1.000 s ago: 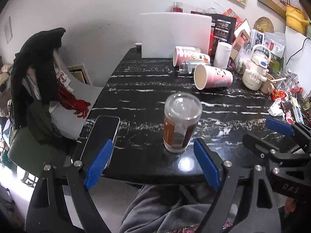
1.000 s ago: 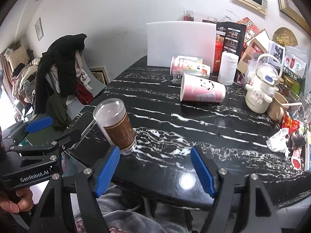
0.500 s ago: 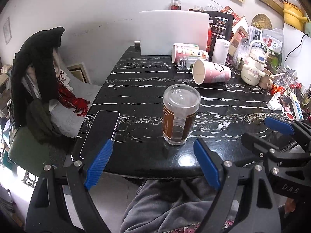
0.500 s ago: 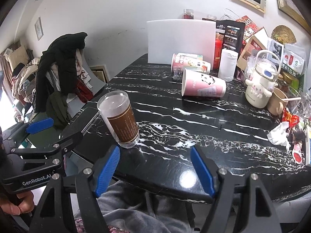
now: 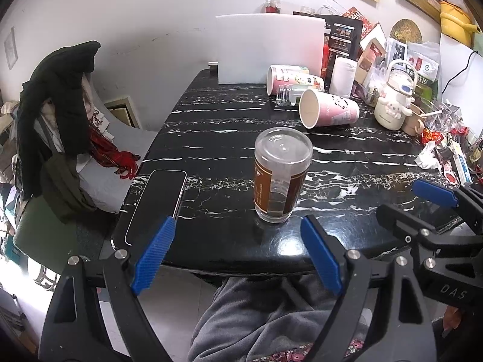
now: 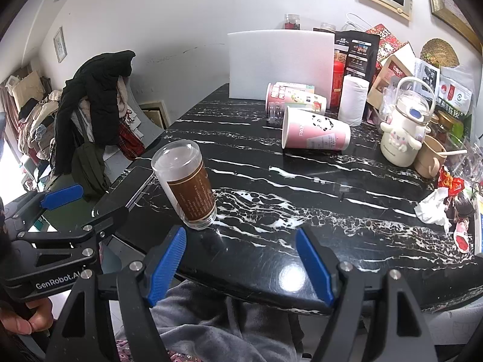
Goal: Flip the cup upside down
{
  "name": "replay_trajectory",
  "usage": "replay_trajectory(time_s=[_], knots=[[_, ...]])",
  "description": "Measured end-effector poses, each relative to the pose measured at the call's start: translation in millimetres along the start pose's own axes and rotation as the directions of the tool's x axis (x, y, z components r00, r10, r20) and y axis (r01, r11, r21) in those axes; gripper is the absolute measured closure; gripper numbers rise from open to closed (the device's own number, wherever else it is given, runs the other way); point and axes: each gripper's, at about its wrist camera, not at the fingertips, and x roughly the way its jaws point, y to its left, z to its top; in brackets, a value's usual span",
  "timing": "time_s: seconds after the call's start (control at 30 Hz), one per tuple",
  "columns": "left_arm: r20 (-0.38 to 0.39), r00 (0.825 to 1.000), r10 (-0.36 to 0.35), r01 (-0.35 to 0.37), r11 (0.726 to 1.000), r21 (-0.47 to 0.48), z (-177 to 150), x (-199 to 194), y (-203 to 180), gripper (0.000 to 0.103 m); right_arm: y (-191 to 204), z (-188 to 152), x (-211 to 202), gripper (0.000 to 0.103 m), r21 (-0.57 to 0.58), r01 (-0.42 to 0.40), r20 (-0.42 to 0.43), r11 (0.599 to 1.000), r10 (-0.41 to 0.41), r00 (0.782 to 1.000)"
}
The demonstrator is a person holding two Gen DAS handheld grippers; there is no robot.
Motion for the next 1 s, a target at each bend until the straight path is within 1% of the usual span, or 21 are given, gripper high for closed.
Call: replay_trajectory(time_s=[0.33, 1.0], knots=[[-0.019, 1.0, -0.008, 0.008, 1.0, -0.006, -2.4, 6.3, 0.6, 0.018, 3.3, 0.7, 0.2, 0.027, -0.01, 0.0, -0.003, 1.0, 0.0, 1.0], [-0.03, 1.0, -0.003, 0.003, 1.0, 0.004, -2.9, 13.4, 0.6, 0.018, 1.1, 0.0, 4.0, 0.027, -0.007, 0.004, -0.014, 1.0, -0.004, 1.0]])
